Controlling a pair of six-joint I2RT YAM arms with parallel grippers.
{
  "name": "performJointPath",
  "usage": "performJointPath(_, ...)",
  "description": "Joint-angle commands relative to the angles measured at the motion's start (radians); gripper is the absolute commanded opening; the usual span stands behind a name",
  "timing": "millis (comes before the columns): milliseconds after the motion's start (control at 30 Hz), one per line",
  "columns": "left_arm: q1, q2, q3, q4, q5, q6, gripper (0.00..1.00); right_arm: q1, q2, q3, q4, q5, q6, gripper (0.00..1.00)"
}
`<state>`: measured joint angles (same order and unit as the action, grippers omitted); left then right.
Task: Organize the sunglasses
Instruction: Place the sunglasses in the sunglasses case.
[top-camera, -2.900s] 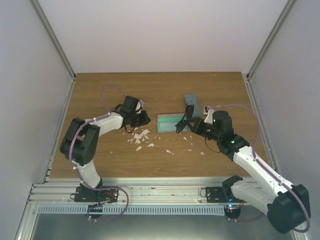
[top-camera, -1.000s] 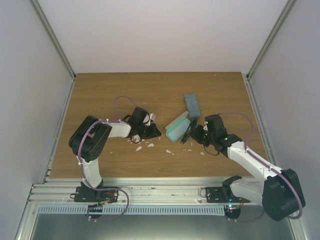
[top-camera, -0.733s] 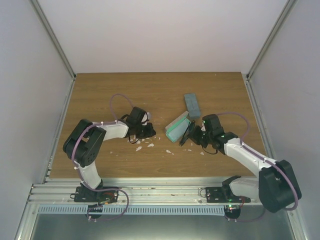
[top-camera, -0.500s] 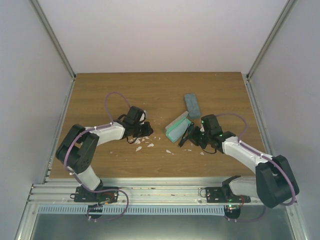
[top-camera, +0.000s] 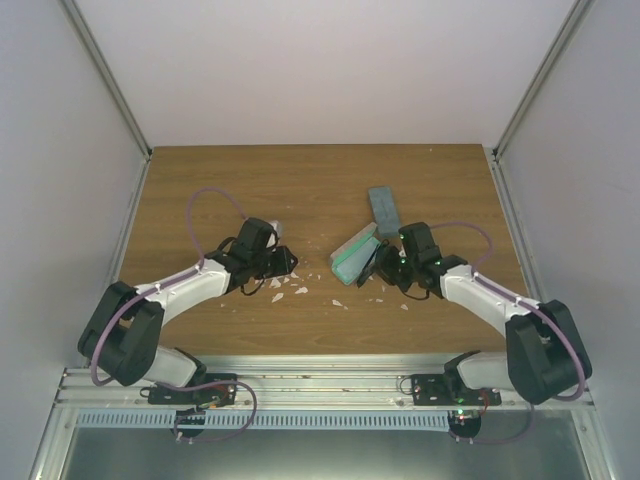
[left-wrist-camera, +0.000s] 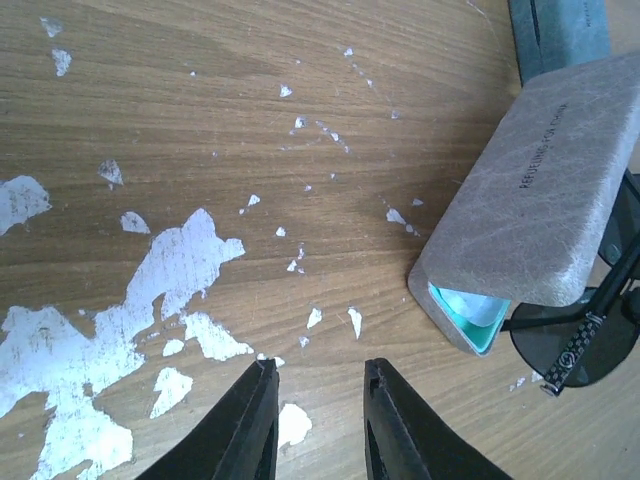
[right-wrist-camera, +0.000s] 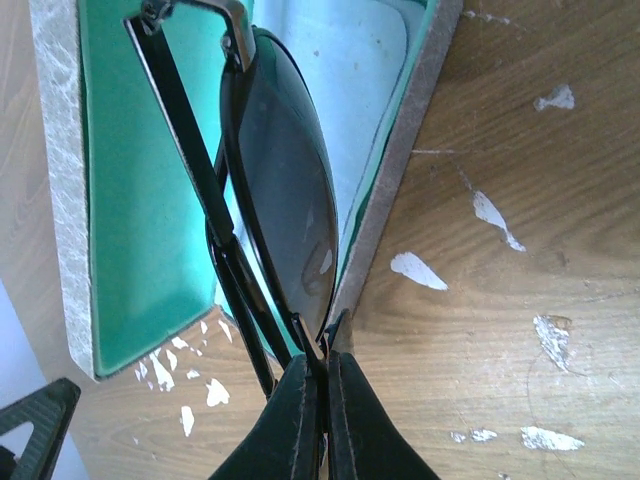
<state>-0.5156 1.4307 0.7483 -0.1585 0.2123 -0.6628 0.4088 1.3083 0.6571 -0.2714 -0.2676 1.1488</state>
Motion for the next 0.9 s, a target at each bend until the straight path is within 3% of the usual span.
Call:
performJointPath(0,-0.004,-0.038,-0.029,0.010,-0.015,-0.001,0.26,-0.011,0.031,0.048,-0.014,0.024,0.028,0.01)
performJointPath(267,-0.005,-0.038,-0.047,0.009,-0.001,0.018,0.27,-0.011,0.068,0.067,-0.015,0.063,0.051,0.01)
performJointPath(867,-0.005,-0.019,-0.035,0.017,0.006,0.022,0.26,-0.009,0.013,0.121,-0.053,-0.064,0.123,0.02)
